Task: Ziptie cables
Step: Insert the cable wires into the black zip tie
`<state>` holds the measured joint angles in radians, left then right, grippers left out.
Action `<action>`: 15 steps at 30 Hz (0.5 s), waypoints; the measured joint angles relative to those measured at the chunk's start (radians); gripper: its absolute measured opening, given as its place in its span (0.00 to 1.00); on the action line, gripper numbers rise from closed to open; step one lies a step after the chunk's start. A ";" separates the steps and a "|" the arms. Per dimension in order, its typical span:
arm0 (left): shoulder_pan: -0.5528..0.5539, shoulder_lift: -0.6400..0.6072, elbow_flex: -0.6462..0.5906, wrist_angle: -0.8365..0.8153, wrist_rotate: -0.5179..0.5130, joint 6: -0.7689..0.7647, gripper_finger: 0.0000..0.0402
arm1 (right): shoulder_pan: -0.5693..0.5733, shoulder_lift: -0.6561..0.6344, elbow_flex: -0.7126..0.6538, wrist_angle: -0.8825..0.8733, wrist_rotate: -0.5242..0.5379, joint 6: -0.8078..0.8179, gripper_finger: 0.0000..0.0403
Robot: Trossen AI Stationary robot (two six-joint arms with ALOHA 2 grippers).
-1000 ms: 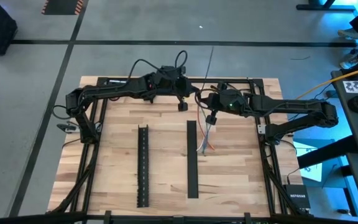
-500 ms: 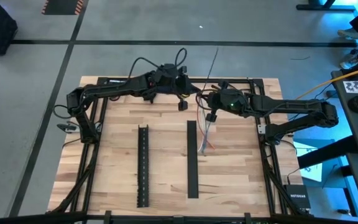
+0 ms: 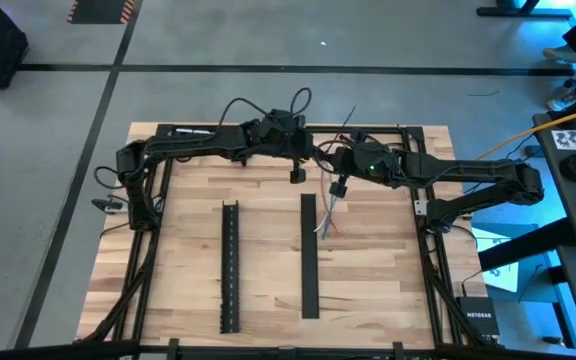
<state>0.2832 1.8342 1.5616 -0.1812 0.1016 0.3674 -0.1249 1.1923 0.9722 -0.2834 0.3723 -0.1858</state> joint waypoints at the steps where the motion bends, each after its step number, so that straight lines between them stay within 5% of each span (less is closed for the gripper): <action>1: 0.000 0.012 0.000 -0.010 0.002 0.000 0.00 | 0.000 0.000 0.000 -0.005 -0.008 0.015 0.00; 15: -0.008 0.134 -0.004 0.021 0.063 -0.041 0.00 | 0.001 0.072 0.003 -0.223 -0.059 0.364 0.05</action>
<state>0.2749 1.9677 1.5574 -0.1601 0.1644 0.3262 -0.1242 1.2645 0.9751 -0.5066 0.3134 0.1783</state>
